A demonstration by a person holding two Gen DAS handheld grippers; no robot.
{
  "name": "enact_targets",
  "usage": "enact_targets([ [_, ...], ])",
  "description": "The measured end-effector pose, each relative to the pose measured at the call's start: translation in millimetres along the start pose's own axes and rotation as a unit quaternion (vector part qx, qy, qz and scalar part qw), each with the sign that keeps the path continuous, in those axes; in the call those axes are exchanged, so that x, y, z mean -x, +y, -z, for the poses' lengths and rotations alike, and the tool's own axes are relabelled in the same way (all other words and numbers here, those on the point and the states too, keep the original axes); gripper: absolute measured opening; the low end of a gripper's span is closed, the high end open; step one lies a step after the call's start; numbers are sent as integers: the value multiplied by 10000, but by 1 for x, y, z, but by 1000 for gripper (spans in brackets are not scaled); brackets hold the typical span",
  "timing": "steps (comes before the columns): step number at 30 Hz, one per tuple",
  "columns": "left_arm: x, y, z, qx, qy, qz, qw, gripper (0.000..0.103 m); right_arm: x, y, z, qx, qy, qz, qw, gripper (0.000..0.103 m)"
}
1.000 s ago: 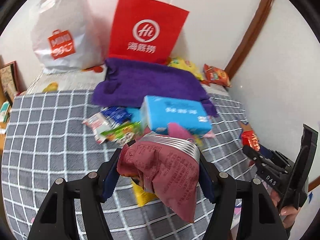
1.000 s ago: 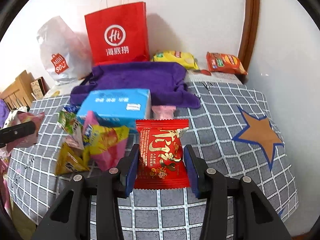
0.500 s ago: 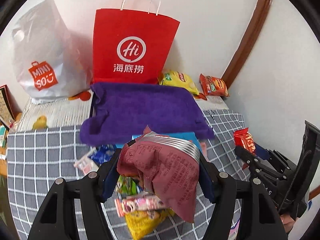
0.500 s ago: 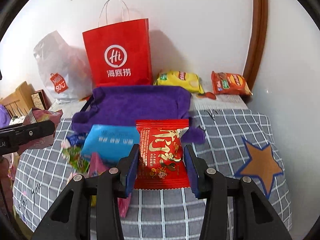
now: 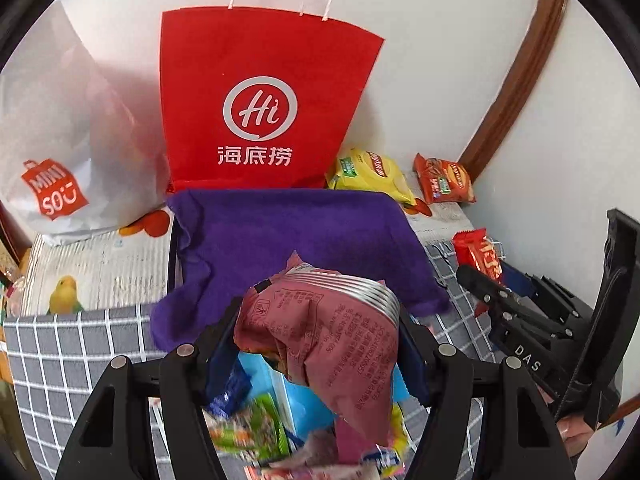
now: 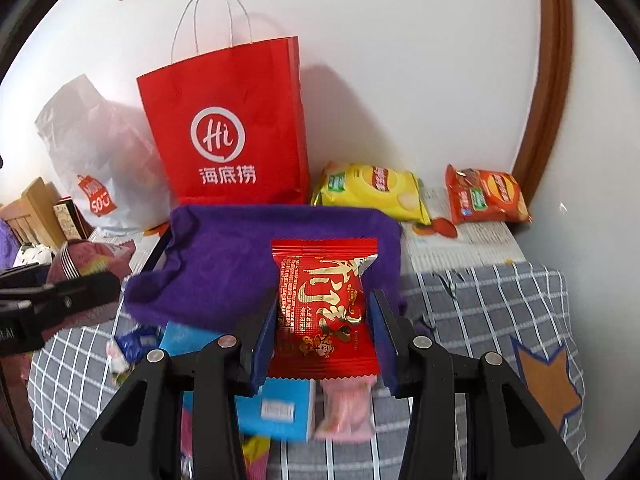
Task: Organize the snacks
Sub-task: 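Carry both packets onto the purple towel and open both grippers to release them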
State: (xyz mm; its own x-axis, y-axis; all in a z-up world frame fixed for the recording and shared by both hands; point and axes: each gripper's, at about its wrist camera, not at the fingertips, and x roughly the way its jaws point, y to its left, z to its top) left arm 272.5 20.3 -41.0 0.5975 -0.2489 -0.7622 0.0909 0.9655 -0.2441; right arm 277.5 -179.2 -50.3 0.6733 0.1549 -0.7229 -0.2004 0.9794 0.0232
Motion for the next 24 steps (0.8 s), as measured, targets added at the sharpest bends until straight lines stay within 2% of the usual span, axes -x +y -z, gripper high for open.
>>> enact_targets([
  [14,-77,23,-43,16,385,-146,9992,66,-83,-6,-52,-32,99,10,9999,44],
  [24,-136,34,-52,19,825,-286,9962,66,-138,-12,-49,-22,447,6,9990,44],
])
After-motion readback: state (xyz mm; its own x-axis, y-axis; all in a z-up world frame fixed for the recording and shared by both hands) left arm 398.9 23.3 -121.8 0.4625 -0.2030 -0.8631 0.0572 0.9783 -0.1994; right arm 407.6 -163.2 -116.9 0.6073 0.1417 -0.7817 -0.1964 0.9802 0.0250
